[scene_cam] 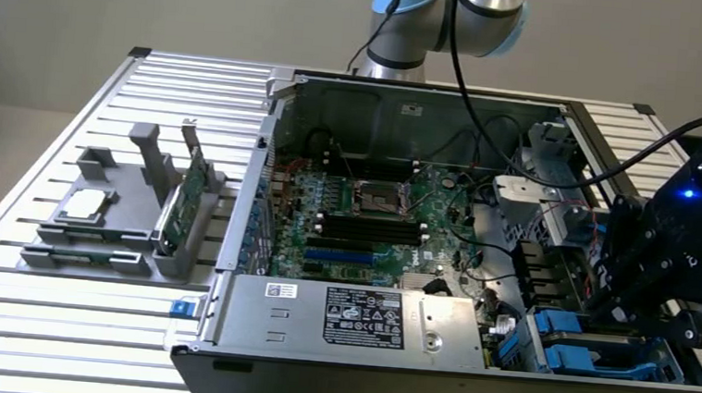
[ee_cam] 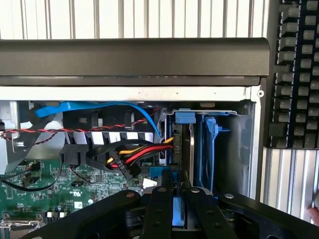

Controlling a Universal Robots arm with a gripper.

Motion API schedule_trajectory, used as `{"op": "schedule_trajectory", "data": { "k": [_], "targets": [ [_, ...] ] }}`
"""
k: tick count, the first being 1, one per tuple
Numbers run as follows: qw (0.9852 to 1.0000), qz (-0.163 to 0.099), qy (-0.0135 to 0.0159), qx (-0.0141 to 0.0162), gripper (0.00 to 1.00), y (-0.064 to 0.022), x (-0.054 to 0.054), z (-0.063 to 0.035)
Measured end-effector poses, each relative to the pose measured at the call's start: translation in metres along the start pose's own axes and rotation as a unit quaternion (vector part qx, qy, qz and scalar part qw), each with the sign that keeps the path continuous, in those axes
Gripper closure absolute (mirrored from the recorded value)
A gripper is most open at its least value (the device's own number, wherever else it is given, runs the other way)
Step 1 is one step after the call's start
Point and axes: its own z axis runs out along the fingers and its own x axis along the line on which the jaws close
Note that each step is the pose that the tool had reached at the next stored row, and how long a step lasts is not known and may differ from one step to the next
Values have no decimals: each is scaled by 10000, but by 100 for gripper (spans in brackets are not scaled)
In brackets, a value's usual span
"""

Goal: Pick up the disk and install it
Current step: 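Insert the second disk wire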

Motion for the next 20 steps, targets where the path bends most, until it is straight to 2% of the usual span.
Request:
{"op": "schedule_trajectory", "data": {
  "k": [17, 20],
  "targets": [
    [10000, 1, 0, 0, 84, 4, -2, 38],
    [10000, 0, 7, 2, 82, 5, -1, 33]
  ]
}}
